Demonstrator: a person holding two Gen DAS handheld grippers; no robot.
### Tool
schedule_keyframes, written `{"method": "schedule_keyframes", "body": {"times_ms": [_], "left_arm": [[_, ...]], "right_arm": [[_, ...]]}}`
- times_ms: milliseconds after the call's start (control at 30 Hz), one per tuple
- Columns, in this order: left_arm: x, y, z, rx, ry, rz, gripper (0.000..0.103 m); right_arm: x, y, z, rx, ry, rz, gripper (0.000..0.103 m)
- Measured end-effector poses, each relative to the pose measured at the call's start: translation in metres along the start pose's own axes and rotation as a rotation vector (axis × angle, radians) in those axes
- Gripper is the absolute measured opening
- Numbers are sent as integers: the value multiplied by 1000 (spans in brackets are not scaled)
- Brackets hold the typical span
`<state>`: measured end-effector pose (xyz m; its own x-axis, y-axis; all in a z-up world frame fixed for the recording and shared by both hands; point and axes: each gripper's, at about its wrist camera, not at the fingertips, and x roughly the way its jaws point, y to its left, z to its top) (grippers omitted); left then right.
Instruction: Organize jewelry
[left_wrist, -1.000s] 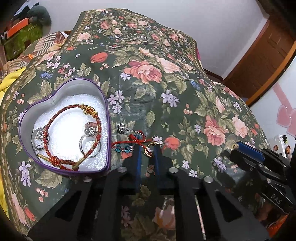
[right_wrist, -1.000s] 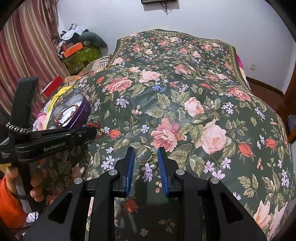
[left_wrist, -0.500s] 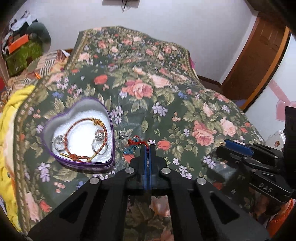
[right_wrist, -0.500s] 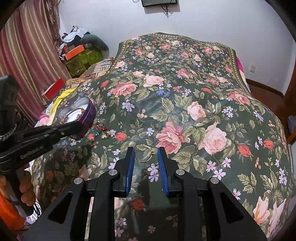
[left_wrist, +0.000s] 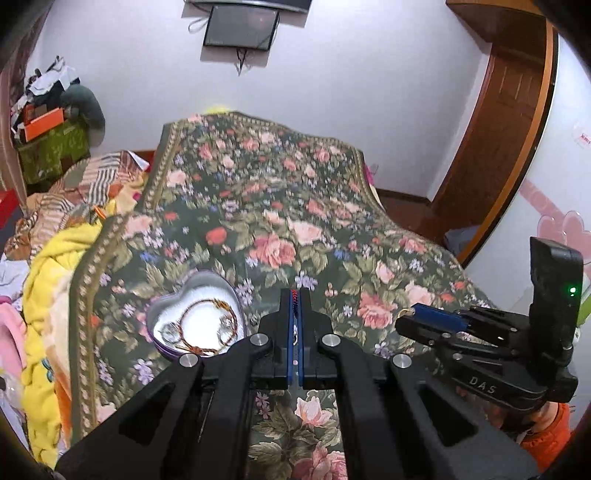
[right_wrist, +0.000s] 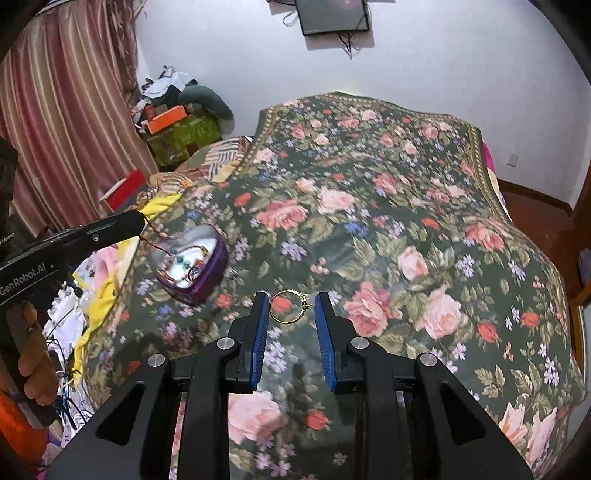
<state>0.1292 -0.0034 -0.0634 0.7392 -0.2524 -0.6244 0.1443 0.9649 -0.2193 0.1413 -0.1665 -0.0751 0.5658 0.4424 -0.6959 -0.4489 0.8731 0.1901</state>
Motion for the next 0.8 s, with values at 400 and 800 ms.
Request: {"method": "schedule_keyframes", "body": {"times_ms": [400, 800], "left_arm": [[-38, 21, 20, -4, -99, 42, 0], [-31, 63, 26, -66, -103, 66, 0]], "right_arm": [[8, 37, 20, -45, -34, 66, 23], [39, 68, 31, -97, -4, 113, 23]]}}
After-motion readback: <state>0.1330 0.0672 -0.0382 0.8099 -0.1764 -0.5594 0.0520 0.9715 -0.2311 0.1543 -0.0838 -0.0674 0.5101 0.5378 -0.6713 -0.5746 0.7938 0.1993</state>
